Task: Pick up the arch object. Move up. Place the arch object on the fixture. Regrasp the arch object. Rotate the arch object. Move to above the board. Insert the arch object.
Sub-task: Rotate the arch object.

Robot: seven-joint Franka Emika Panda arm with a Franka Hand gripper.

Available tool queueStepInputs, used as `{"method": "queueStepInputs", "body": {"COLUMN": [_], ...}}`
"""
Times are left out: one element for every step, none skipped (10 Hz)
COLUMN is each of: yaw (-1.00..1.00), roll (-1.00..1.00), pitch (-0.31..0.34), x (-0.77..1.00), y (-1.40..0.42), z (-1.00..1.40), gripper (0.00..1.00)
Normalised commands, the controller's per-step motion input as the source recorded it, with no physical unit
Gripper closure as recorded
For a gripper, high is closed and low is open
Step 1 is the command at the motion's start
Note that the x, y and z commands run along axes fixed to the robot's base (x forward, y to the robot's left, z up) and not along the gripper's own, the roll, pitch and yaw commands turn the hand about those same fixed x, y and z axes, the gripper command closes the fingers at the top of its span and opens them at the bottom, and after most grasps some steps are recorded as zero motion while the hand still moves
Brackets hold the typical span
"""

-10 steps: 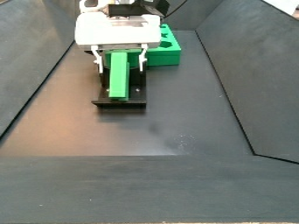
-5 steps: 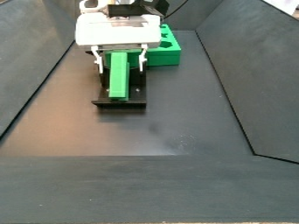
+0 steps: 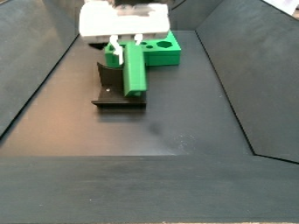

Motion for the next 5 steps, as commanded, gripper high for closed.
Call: {"method": "queueStepInputs", "body": {"yaw": [0.01, 0.0, -0.01, -0.03, -0.04], "roll": [-0.08, -0.09, -0.09, -0.1, -0.1], "pitch": [-0.06, -0.065, -0.07, -0.069, -0.068], "x": [-0.89, -0.9, -0.91, -0.92, -0.93], "y": [0.1, 0.09, 0.09, 0.08, 0.08], "z": [1.0, 1.0, 1.0, 1.0, 1.0], "gripper": [1.0, 1.0, 1.0, 1.0, 1.0]}}
